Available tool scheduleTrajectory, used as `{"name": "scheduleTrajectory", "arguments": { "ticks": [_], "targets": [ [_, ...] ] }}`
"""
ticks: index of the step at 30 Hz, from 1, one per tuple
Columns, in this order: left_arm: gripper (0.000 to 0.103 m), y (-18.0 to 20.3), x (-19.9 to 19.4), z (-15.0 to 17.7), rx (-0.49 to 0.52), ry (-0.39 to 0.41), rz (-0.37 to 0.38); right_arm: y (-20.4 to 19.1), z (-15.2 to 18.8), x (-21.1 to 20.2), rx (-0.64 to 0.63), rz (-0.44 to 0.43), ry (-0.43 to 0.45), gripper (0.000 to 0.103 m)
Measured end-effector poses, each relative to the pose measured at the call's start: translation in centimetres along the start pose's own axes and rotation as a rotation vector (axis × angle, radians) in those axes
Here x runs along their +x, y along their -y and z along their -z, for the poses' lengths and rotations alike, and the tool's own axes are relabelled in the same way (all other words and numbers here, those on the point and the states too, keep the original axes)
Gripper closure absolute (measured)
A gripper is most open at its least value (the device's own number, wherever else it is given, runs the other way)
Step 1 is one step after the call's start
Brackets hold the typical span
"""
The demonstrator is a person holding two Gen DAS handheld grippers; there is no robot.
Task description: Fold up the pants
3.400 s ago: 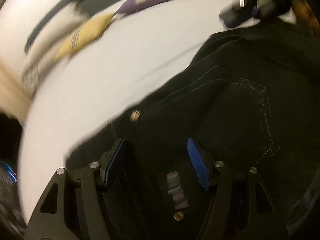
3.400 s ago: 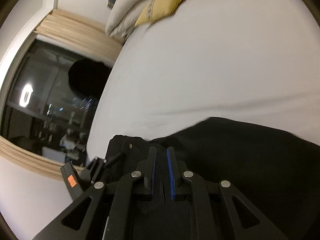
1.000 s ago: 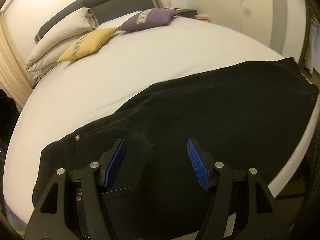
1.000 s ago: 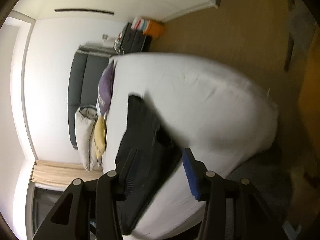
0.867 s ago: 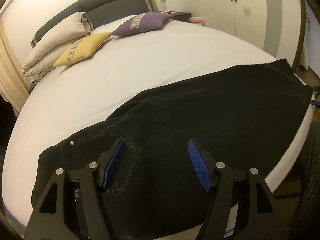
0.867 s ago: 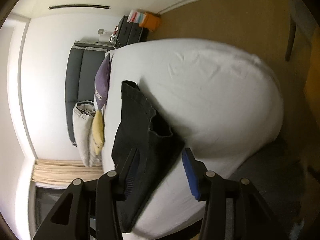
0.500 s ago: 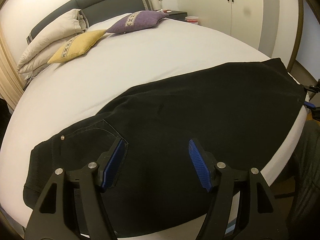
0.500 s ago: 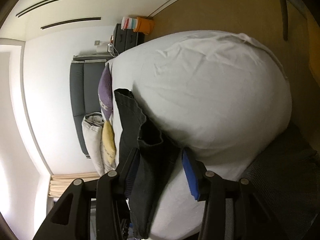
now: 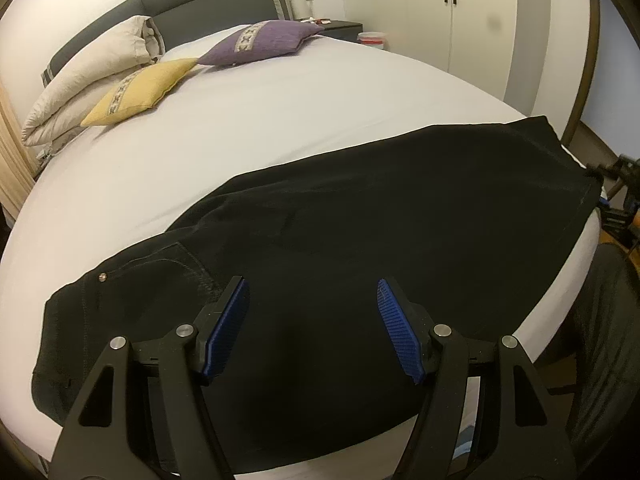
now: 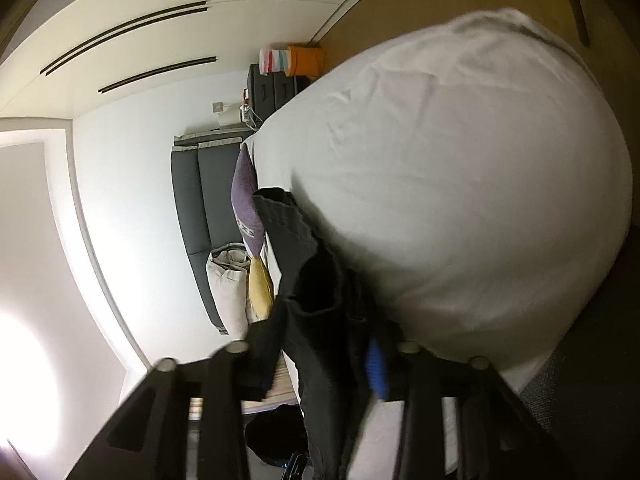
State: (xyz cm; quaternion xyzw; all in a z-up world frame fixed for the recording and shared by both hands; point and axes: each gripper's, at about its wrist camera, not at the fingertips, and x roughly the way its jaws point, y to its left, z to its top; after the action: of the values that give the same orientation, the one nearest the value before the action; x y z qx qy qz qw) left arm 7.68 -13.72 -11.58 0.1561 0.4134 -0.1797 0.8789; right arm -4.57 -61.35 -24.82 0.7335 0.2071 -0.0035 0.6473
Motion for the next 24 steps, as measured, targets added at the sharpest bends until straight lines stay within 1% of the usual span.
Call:
{"name": "scheduleTrajectory", "arguments": {
  "ticks": [3, 5, 9, 13, 17, 21, 24],
  "targets": [
    [0.038, 0.7, 0.5, -0.7, -0.014, -0.010, 0.023, 0.3, 0.2, 0.5, -0.007, 0.012, 0.009, 0.087],
    [0.038, 1.0, 0.7, -1.1, -0.025, -0.010, 0.044, 0.1, 0.3, 0.5, -0.020, 0.023, 0.018, 0.090],
    [0.037, 2.2, 1.9, -2.4, -0.054, -0.029, 0.079, -1.0, 0.6, 0.4, -0.073, 0.062, 0.039, 0.091],
    [0.037, 3.1, 4.3, -3.4, -0.131, -0.080, 0.146, -1.9, 0.9, 0.5, -0.104, 0.102, 0.056, 0.092],
    [0.037, 3.8, 6.3, -3.7, -0.169, -0.115, 0.191, -3.0, 1.3, 0.7, -0.150, 0.163, 0.076, 0.092],
    [0.037, 3.1, 7.3, -3.5, -0.235, -0.131, 0.230, -5.5, 2.0, 1.6, -0.247, 0.238, 0.103, 0.092],
    [0.037, 2.1, 7.5, -3.5, -0.278, -0.127, 0.263, -8.8, 4.0, 3.0, -0.396, 0.295, 0.100, 0.092]
  ]
}}
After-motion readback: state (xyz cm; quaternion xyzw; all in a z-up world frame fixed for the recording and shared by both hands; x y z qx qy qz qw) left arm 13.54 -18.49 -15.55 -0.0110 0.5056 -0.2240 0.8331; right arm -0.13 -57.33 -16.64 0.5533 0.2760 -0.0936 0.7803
